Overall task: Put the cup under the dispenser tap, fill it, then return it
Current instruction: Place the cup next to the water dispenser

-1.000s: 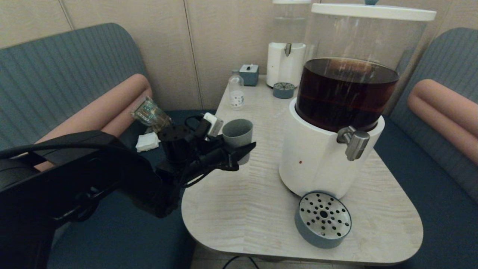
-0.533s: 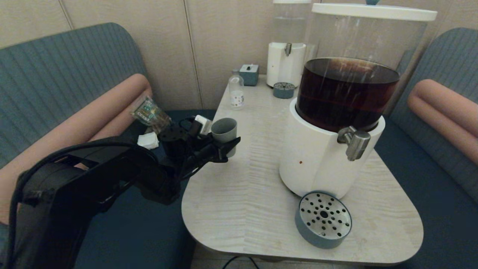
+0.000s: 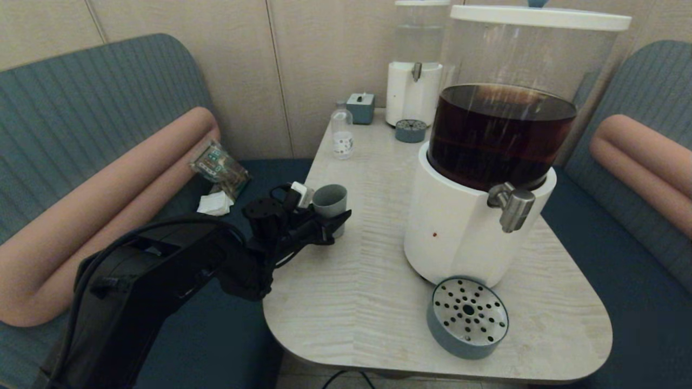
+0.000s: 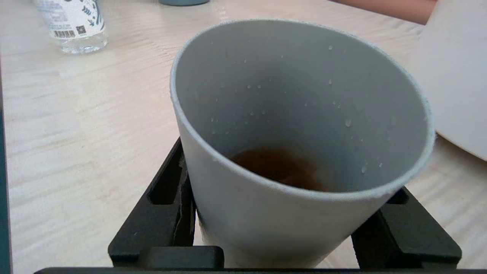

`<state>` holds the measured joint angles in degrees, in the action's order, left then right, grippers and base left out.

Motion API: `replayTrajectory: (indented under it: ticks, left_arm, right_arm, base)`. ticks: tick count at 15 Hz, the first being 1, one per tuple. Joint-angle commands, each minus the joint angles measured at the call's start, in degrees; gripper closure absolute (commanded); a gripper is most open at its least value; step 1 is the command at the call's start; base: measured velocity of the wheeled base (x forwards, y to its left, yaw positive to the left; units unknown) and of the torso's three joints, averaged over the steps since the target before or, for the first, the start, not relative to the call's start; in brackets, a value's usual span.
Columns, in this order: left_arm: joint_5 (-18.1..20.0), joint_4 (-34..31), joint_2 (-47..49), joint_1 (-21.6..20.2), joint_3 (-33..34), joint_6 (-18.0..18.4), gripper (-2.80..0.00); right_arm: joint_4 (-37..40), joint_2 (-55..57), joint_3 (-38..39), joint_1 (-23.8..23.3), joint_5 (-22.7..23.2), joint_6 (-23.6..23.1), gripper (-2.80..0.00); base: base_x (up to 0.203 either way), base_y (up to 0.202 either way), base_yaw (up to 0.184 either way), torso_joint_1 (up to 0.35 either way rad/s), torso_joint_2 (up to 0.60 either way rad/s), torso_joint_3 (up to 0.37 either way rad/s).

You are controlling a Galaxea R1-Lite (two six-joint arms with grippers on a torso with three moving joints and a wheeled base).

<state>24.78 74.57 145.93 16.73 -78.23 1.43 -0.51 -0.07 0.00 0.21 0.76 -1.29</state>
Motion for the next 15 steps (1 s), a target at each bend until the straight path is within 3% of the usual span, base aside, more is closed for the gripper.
replayTrajectory:
  ticks: [1, 9, 10, 15]
  left_arm:
    - [0.2, 0.1, 0.8, 0.0, 0.0, 0.1, 0.00]
    - [0.2, 0.0, 0.7, 0.0, 0.5, 0.0, 0.00]
    - [0.2, 0.0, 0.6, 0.0, 0.6, 0.1, -2.80]
    - [0.2, 0.1, 0.2, 0.1, 0.6, 0.2, -2.80]
  right_arm:
    - [0.0, 0.1, 0.0, 0.1, 0.0, 0.0, 0.00]
    - [0.0, 0.1, 0.0, 0.1, 0.0, 0.0, 0.00]
    - [0.0, 0.1, 0.0, 0.0, 0.0, 0.0, 0.00]
    - [0.0, 0.1, 0.0, 0.1, 0.0, 0.0, 0.00]
  base:
    - [0.000, 0.000, 0.000, 0.000, 0.00, 0.000]
    - [0.000, 0.000, 0.000, 0.000, 0.00, 0.000]
    - [0.000, 0.000, 0.000, 0.000, 0.00, 0.000]
    - [0.000, 0.000, 0.000, 0.000, 0.00, 0.000]
